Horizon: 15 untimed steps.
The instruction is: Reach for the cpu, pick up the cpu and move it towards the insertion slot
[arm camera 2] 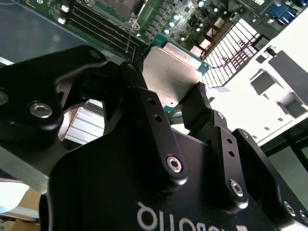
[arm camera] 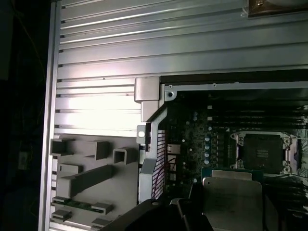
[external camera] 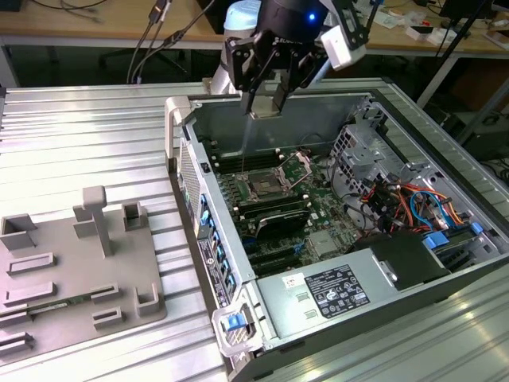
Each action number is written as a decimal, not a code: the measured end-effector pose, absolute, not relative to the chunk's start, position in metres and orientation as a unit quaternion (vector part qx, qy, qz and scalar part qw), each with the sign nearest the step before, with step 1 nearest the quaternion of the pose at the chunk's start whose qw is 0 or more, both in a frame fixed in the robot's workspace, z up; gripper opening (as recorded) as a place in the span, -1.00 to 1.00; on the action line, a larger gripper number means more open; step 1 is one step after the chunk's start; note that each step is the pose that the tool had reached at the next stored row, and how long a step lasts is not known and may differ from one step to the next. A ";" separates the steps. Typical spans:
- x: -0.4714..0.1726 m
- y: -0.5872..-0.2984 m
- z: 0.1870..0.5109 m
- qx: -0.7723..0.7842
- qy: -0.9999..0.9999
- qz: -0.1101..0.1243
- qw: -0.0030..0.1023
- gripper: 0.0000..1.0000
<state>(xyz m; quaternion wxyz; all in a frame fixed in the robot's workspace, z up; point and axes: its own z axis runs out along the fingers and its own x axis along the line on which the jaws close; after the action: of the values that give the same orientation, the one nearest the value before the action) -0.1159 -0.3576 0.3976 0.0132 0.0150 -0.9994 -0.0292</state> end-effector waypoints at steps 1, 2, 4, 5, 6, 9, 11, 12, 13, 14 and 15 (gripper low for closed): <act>-0.111 -0.356 0.397 0.015 -0.999 -0.029 0.013 0.09; -0.108 -0.355 0.397 0.015 -0.999 -0.029 0.013 0.09; -0.101 -0.352 0.397 0.015 -0.999 -0.029 0.013 0.09; -0.099 -0.351 0.397 0.015 -0.999 -0.029 0.013 0.09; -0.095 -0.350 0.397 0.015 -0.999 -0.029 0.013 0.09; -0.087 -0.347 0.397 0.015 -0.999 -0.029 0.013 0.09; -0.080 -0.344 0.397 0.015 -0.999 -0.029 0.013 0.09; -0.078 -0.343 0.397 0.015 -0.999 -0.029 0.013 0.09; -0.076 -0.343 0.397 0.015 -0.999 -0.029 0.013 0.09; -0.073 -0.343 0.397 0.015 -0.999 -0.029 0.013 0.09; -0.069 -0.342 0.397 0.014 -0.999 -0.029 0.013 0.09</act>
<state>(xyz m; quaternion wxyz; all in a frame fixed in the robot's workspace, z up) -0.0685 -0.3424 0.3970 0.0132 0.0144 -0.9994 -0.0293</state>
